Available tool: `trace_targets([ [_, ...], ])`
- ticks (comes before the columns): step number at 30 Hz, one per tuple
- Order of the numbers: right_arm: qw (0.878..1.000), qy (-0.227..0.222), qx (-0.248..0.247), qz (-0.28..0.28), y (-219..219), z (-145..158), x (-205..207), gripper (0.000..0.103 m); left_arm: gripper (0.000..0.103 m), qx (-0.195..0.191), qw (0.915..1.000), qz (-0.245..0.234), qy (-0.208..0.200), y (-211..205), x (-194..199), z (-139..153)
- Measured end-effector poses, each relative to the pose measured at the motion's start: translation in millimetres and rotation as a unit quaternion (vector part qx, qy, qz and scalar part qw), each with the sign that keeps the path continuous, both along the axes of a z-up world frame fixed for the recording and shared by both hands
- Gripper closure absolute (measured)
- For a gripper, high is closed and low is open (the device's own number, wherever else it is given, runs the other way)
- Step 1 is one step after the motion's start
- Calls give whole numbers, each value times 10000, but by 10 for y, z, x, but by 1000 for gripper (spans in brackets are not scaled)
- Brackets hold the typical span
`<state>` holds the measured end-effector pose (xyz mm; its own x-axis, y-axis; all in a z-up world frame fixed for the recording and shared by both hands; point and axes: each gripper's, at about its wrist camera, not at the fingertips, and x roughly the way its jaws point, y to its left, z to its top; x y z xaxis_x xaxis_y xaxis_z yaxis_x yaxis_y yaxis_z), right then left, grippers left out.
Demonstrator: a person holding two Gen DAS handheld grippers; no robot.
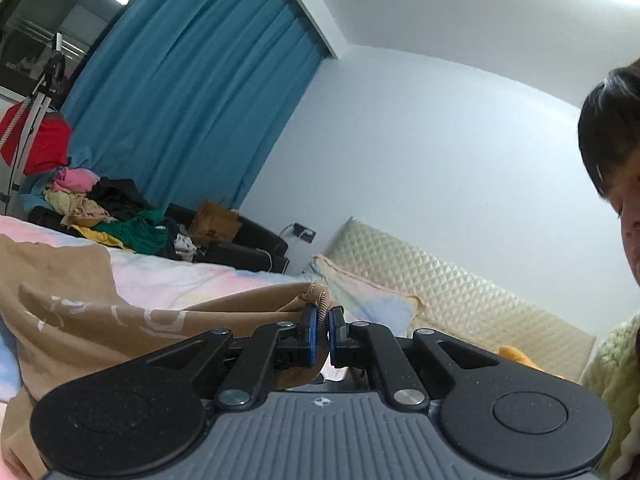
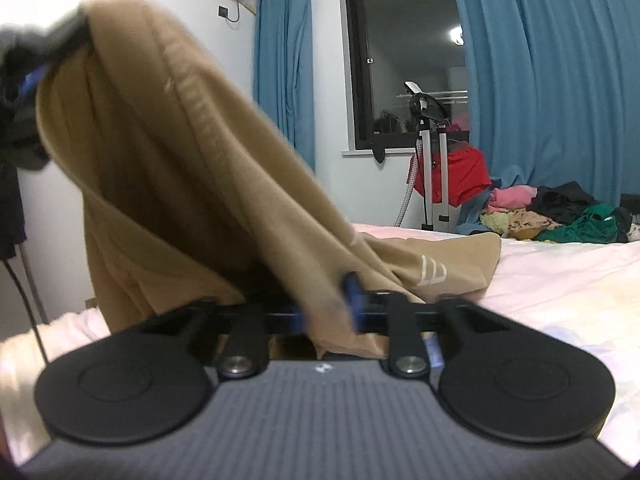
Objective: Fold clothes
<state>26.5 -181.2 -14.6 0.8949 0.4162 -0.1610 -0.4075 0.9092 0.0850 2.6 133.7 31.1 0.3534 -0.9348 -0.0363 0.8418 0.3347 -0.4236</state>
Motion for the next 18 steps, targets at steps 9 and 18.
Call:
trace_targets([
  [9,9955,646,244,-646,-699,324,-138,93,97,542,9941,787,521,-93,177,-183],
  [18,9613,1988,-201,-1898,-815,-157,302,88,96,1572,9738,1209,1109,-697,858,-715],
])
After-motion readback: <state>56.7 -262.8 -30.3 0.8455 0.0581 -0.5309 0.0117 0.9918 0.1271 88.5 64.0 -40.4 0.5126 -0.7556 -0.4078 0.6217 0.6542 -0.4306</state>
